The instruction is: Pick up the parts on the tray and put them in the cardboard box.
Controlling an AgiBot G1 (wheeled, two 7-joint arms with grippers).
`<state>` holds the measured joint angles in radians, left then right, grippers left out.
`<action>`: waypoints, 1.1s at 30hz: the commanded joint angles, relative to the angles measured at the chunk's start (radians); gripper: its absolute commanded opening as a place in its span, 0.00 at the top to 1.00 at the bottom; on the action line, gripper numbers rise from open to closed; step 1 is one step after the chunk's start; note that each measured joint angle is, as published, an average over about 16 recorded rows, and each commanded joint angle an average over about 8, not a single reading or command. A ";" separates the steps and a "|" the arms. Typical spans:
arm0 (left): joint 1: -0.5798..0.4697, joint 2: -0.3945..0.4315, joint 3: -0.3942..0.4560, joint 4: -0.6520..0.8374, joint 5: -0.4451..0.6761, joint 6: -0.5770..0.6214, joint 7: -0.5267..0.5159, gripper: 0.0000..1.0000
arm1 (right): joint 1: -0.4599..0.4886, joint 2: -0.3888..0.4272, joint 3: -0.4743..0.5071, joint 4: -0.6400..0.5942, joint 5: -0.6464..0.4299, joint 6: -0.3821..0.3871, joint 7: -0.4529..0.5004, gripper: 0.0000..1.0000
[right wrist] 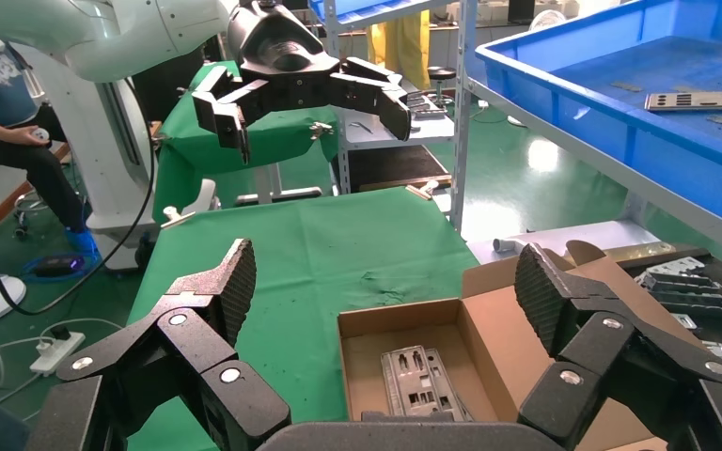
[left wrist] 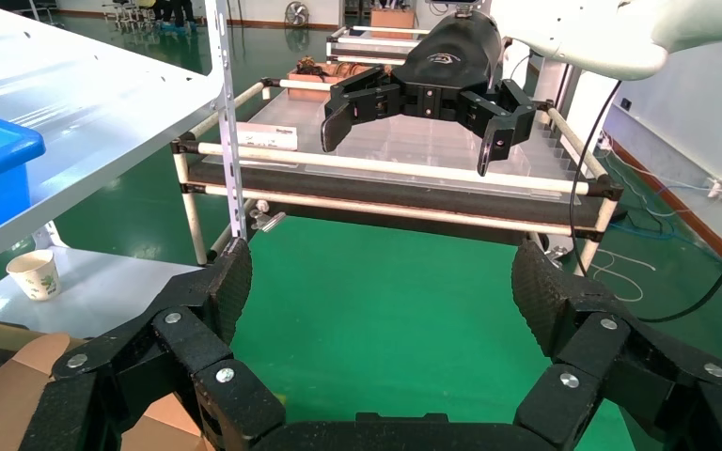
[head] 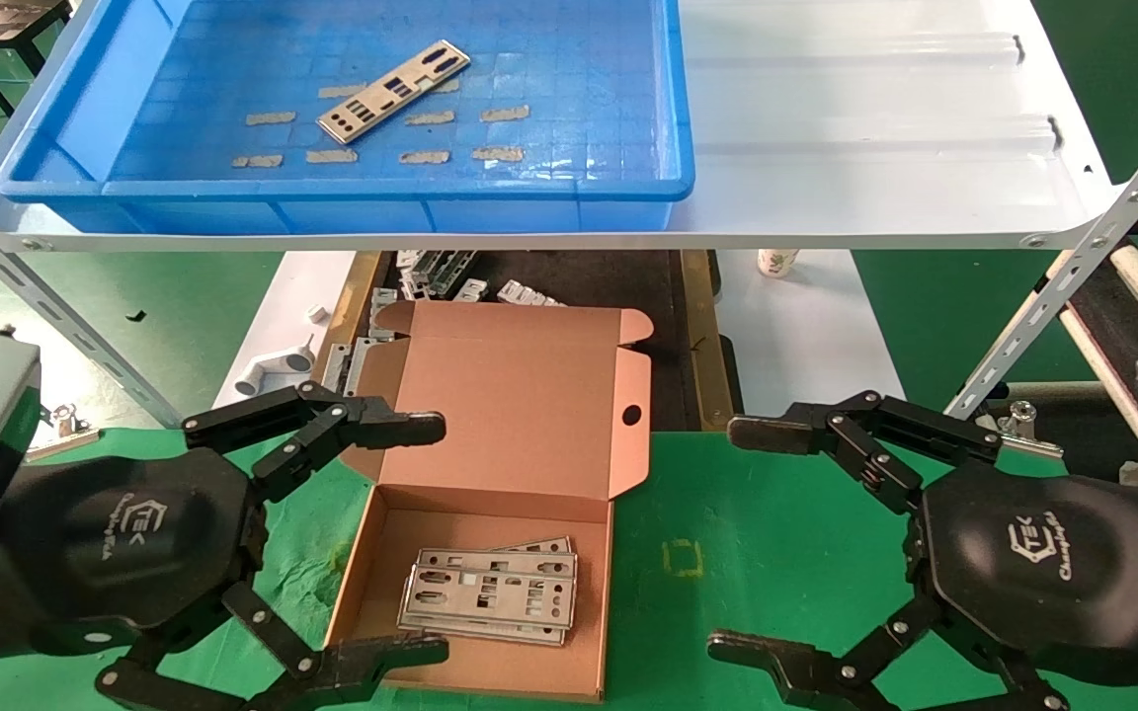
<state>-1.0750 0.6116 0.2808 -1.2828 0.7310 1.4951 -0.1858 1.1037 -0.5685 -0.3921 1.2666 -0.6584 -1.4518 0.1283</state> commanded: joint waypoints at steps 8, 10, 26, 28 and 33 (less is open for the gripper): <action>0.000 0.000 0.000 0.000 0.000 0.000 0.000 0.00 | 0.000 0.000 0.000 0.000 0.000 0.000 0.000 0.00; 0.000 0.000 0.000 0.000 0.000 0.000 0.000 0.00 | 0.000 0.000 0.000 0.000 0.000 0.000 0.000 0.00; 0.000 0.000 0.000 0.000 0.000 0.000 0.000 0.00 | 0.000 0.000 0.000 0.000 0.000 0.000 0.000 0.00; 0.000 0.000 0.000 0.000 0.000 0.000 0.000 0.00 | 0.000 0.000 0.000 0.000 0.000 0.000 0.000 0.00; 0.000 0.000 0.000 0.000 0.000 0.000 0.000 0.00 | 0.000 0.000 0.000 0.000 0.000 0.000 0.000 0.00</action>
<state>-1.0750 0.6116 0.2808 -1.2828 0.7308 1.4951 -0.1858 1.1037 -0.5685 -0.3921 1.2666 -0.6584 -1.4518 0.1283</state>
